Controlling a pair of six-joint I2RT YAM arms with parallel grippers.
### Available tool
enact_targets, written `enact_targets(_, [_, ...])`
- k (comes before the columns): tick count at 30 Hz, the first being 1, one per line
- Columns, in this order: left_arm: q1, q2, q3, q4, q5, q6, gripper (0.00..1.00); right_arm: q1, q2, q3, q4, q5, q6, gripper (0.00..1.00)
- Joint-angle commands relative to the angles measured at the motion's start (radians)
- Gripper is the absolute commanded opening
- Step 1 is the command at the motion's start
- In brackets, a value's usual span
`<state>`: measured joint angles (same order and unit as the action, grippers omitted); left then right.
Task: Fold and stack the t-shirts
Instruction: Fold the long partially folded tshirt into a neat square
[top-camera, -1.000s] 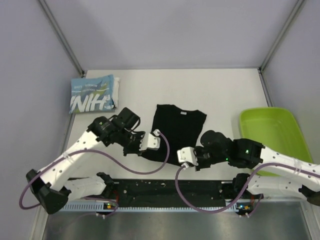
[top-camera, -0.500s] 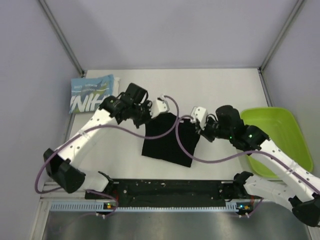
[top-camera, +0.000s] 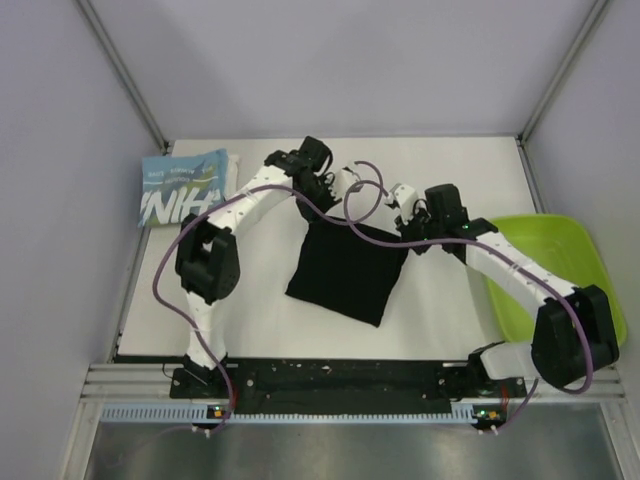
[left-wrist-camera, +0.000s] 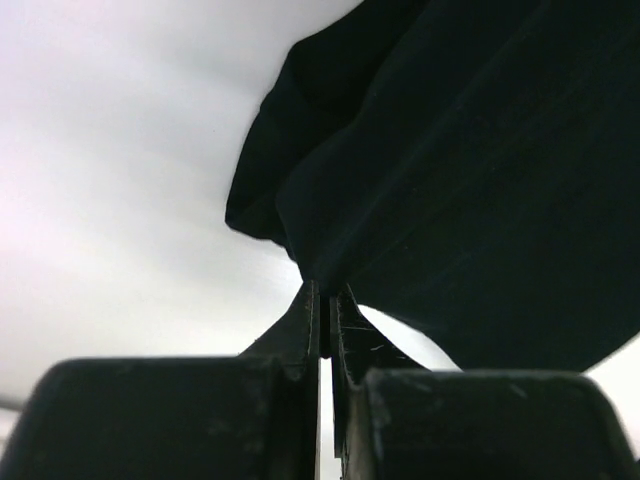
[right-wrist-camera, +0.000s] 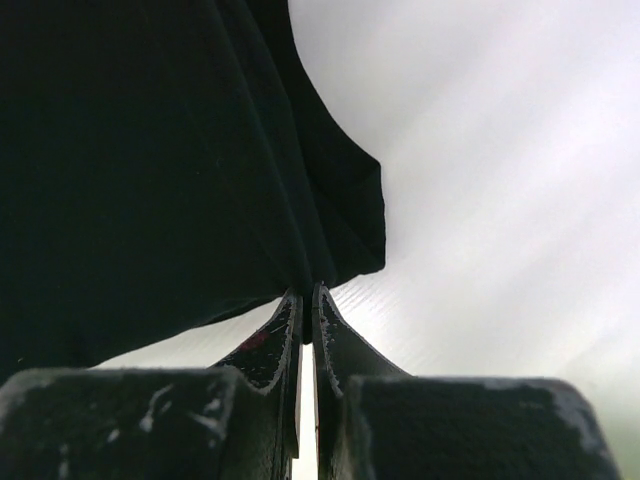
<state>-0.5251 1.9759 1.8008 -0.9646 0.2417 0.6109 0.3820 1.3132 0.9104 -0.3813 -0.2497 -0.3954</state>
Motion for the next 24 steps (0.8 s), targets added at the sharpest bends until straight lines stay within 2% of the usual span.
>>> enact_targets(1, [0.025,0.098,0.109,-0.043,-0.081,-0.028,0.0,-0.034,0.081,0.022,0.042,0.039,0.018,0.0])
enact_targets(3, [0.025,0.138,0.127,-0.037,-0.102,-0.037,0.0,-0.048,0.132,0.034,0.056,0.055,0.039,0.0])
enact_targets(5, [0.025,0.164,0.137,-0.019,-0.136,-0.045,0.09,-0.058,0.185,0.051,0.077,0.062,0.053,0.0])
enact_targets(9, [0.027,0.204,0.175,0.044,-0.263,-0.059,0.26,-0.078,0.289,0.113,0.127,0.113,0.121,0.11])
enact_targets(13, [0.04,0.253,0.265,0.085,-0.35,-0.079,0.48,-0.092,0.405,0.244,0.11,0.204,0.222,0.25])
enact_targets(16, [0.065,0.256,0.324,0.104,-0.401,-0.115,0.5,-0.11,0.434,0.347,0.035,0.22,0.305,0.34])
enact_targets(18, [0.091,0.215,0.313,0.102,-0.351,-0.184,0.5,-0.111,0.411,0.399,-0.055,0.245,0.369,0.37])
enact_targets(20, [0.112,0.135,0.235,0.113,-0.247,-0.285,0.51,-0.111,0.362,0.398,-0.112,0.264,0.463,0.39])
enact_targets(23, [0.128,-0.018,-0.013,0.237,-0.078,-0.426,0.61,-0.106,0.258,0.285,-0.12,0.216,0.579,0.41])
enact_targets(24, [0.128,-0.072,-0.105,0.289,-0.03,-0.462,0.67,-0.103,0.221,0.244,-0.116,0.213,0.62,0.42])
